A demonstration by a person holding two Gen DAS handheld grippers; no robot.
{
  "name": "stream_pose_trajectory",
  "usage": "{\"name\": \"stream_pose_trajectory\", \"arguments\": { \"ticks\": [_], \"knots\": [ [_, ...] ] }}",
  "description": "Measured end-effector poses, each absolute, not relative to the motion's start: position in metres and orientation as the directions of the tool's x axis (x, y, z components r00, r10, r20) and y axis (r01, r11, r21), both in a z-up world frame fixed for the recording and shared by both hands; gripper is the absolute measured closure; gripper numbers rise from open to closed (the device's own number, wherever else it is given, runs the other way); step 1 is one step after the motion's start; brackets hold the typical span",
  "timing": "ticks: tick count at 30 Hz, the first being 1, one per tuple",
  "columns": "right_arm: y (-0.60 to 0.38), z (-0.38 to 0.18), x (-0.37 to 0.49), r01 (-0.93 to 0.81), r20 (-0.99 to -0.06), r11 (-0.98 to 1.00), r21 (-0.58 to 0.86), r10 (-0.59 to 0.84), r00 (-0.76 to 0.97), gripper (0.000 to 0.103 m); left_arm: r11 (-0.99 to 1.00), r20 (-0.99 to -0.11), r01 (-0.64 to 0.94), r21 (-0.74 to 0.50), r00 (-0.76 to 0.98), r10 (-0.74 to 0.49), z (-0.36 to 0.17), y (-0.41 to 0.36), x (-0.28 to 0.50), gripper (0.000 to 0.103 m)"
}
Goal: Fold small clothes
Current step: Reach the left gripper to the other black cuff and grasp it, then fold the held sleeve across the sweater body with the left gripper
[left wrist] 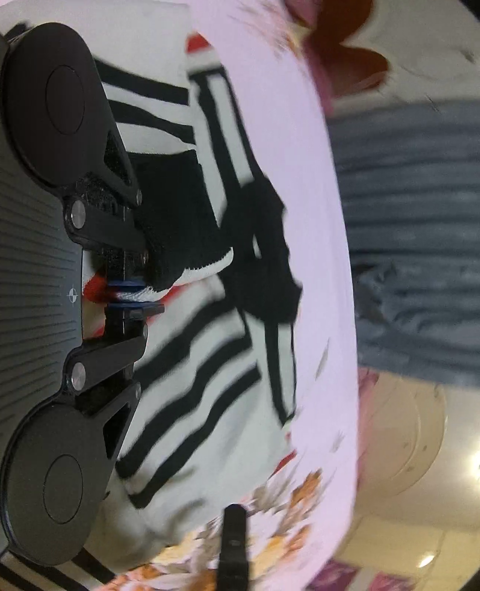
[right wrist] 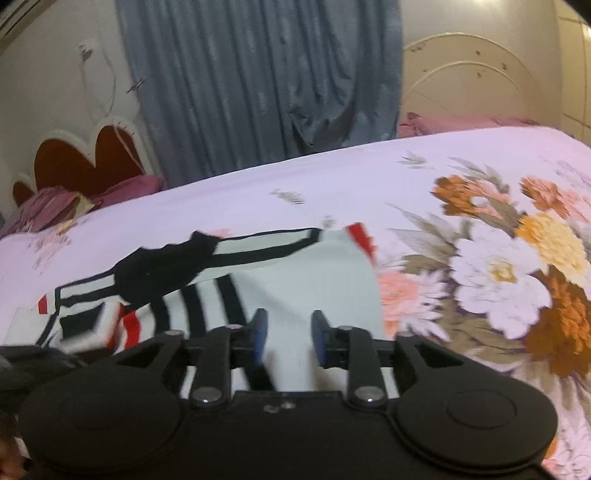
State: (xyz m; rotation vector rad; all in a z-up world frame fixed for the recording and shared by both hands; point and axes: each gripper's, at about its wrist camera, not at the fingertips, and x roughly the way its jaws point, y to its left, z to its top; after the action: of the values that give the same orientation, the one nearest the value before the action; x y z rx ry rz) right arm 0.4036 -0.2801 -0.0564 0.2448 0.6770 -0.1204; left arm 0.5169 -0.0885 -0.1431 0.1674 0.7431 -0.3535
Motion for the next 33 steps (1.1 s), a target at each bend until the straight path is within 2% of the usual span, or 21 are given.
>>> {"name": "stream_pose_trajectory", "arguments": {
  "ticks": [1, 2, 3, 4, 5, 11, 12, 14, 15, 20, 24, 33],
  "knots": [
    [-0.288, -0.056, 0.400, 0.195, -0.632, 0.960, 0.198, -0.027, 0.774, 0.061, 0.920, -0.681, 0.392, 0.021, 0.680, -0.274, -0.142, -0.097, 0.516, 0.065],
    [-0.293, -0.057, 0.399, 0.202, -0.631, 0.957, 0.206, -0.028, 0.775, 0.057, 0.907, -0.666, 0.422, -0.002, 0.676, -0.316, -0.141, -0.104, 0.514, 0.052],
    [-0.297, -0.057, 0.397, 0.207, -0.629, 0.956, 0.210, -0.029, 0.777, 0.057, 0.896, -0.647, 0.443, -0.024, 0.677, -0.351, -0.140, -0.109, 0.510, 0.033],
    [-0.302, -0.057, 0.396, 0.209, -0.627, 0.953, 0.217, -0.028, 0.778, 0.057, 0.889, -0.625, 0.456, -0.038, 0.683, -0.377, -0.138, -0.113, 0.507, 0.023],
    [-0.305, -0.057, 0.394, 0.210, -0.627, 0.952, 0.224, -0.024, 0.778, 0.057, 0.884, -0.602, 0.465, -0.048, 0.693, -0.397, -0.134, -0.117, 0.503, 0.021],
    [-0.299, -0.059, 0.401, 0.155, -0.628, 0.955, 0.251, 0.039, 0.778, 0.057, 0.837, -0.524, 0.518, -0.173, 0.671, -0.524, -0.129, -0.087, 0.476, 0.020],
    [-0.294, -0.059, 0.403, 0.141, -0.627, 0.957, 0.254, 0.052, 0.777, 0.057, 0.836, -0.537, 0.517, -0.183, 0.660, -0.526, -0.132, -0.084, 0.477, 0.014],
    [-0.283, -0.061, 0.408, 0.109, -0.629, 0.959, 0.262, 0.084, 0.773, 0.057, 0.879, -0.598, 0.463, -0.117, 0.673, -0.435, -0.139, -0.087, 0.483, 0.012],
    [-0.278, -0.062, 0.410, 0.097, -0.628, 0.962, 0.256, 0.089, 0.773, 0.057, 0.885, -0.600, 0.455, -0.097, 0.683, -0.417, -0.139, -0.090, 0.486, 0.012],
    [-0.278, -0.048, 0.409, 0.117, -0.590, 0.965, 0.234, 0.045, 0.806, 0.058, 0.845, -0.527, 0.493, -0.209, 0.671, -0.522, -0.131, -0.102, 0.490, 0.012],
    [-0.291, -0.038, 0.402, 0.154, -0.570, 0.966, 0.207, -0.009, 0.821, 0.058, 0.832, -0.524, 0.507, -0.224, 0.657, -0.542, -0.134, -0.122, 0.486, 0.012],
    [-0.293, -0.052, 0.389, 0.161, -0.602, 0.954, 0.253, 0.025, 0.798, 0.058, 0.902, -0.565, 0.416, -0.117, 0.718, -0.405, -0.127, -0.121, 0.476, 0.012]
  ]
}}
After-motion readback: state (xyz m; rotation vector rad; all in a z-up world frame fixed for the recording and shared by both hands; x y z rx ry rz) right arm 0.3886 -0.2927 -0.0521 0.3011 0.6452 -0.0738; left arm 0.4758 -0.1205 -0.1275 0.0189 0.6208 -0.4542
